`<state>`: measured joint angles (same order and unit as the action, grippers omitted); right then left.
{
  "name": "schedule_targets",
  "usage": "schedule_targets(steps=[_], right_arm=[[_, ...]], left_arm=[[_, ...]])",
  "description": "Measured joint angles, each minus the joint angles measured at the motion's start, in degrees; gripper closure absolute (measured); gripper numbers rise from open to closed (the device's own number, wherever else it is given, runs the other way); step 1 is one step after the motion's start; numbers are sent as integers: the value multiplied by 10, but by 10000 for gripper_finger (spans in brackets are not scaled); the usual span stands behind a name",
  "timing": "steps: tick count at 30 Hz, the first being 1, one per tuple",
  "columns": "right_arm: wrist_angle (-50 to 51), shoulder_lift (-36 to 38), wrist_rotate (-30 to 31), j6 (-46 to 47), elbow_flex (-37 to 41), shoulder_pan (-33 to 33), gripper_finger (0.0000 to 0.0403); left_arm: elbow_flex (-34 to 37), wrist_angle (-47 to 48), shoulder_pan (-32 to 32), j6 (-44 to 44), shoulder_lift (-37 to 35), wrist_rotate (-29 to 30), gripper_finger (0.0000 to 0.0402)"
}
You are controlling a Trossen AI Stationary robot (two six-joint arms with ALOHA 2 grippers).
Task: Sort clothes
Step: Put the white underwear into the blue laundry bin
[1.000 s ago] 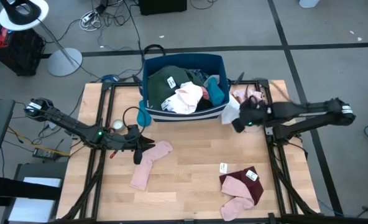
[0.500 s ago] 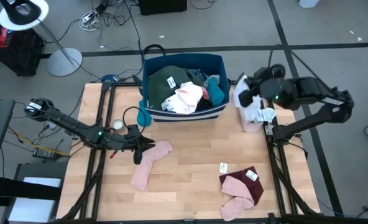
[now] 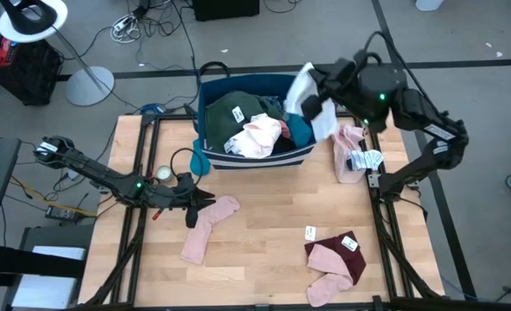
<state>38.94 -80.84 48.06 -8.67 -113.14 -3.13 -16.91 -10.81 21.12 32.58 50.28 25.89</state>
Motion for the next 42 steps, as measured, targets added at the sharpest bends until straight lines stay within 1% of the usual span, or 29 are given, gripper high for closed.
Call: schedule_targets(steps=[3, 6, 9, 12, 18, 21, 23, 25, 27, 29, 34, 39, 42], right_arm=[[-31, -34, -25, -32, -41, -19, 402], [-33, -60, -49, -36, -72, -41, 402], [-13, -77, -60, -27, -78, -56, 402], [56, -94, -59, 16, -78, -70, 402], [269, -150, -65, 163, -78, -119, 402], [337, -185, -104, 214, -78, -145, 401], [355, -209, -145, 232, -78, -161, 401], [360, -235, -190, 237, -77, -173, 398], [359, -260, -222, 238, -77, -183, 394], [359, -286, -238, 244, -77, -190, 388], [359, -339, -247, 261, -77, -207, 367], [336, -371, -331, 267, -71, -232, 324], [305, -372, -346, 275, -44, -242, 292]], left_arm=[[0, 0, 0, -6, 0, 0, 296], [0, 0, 0, -8, 0, 0, 296], [0, 0, 0, -9, 0, 0, 296], [0, 0, 0, -9, 0, 0, 296], [0, 0, 0, -10, 0, 0, 296], [0, 0, 0, -10, 0, 0, 296], [0, 0, 0, -10, 0, 0, 296], [0, 0, 0, -10, 0, 0, 296], [0, 0, 0, -10, 0, 0, 296], [0, 0, 0, -10, 0, 0, 296], [0, 0, 0, -9, 0, 0, 296], [0, 0, 0, -9, 0, 0, 296], [0, 0, 0, -10, 0, 0, 296]])
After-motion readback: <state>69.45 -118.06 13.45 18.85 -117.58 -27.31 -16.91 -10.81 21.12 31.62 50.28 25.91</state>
